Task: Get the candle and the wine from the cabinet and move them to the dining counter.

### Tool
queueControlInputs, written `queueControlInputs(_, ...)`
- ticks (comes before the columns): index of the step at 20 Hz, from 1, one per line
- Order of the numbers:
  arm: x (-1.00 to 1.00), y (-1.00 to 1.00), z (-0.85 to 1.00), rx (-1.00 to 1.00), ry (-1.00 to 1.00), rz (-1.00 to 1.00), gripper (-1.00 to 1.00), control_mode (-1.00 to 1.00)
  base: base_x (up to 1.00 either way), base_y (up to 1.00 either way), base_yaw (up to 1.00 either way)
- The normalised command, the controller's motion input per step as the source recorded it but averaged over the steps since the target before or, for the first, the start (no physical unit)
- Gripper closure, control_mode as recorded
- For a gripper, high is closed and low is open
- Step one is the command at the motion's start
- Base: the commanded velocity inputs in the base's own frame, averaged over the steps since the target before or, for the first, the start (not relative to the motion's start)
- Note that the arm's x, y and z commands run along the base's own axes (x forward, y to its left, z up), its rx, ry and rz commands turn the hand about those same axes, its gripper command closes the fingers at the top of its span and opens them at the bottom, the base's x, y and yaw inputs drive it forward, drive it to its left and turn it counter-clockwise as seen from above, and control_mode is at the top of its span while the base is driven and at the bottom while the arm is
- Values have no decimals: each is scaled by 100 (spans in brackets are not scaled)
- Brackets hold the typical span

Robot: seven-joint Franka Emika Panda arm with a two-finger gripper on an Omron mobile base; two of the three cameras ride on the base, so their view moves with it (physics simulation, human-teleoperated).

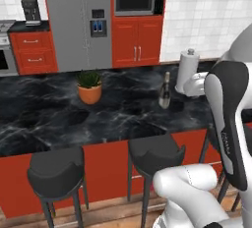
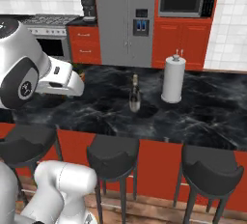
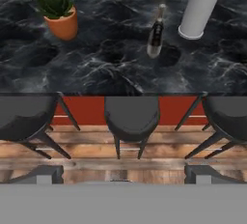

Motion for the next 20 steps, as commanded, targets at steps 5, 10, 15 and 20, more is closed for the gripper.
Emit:
queueControlInputs(5,0,0,0,0,0,0,-100,100,-67,100,6)
queueControlInputs(10,0,0,0,0,0,0,-100,100,-4,100,10)
queueControlInputs(15,0,0,0,0,0,0,-100,100,6,100,8)
queueControlInputs(20,0,0,0,0,0,0,-100,100,28,100,1)
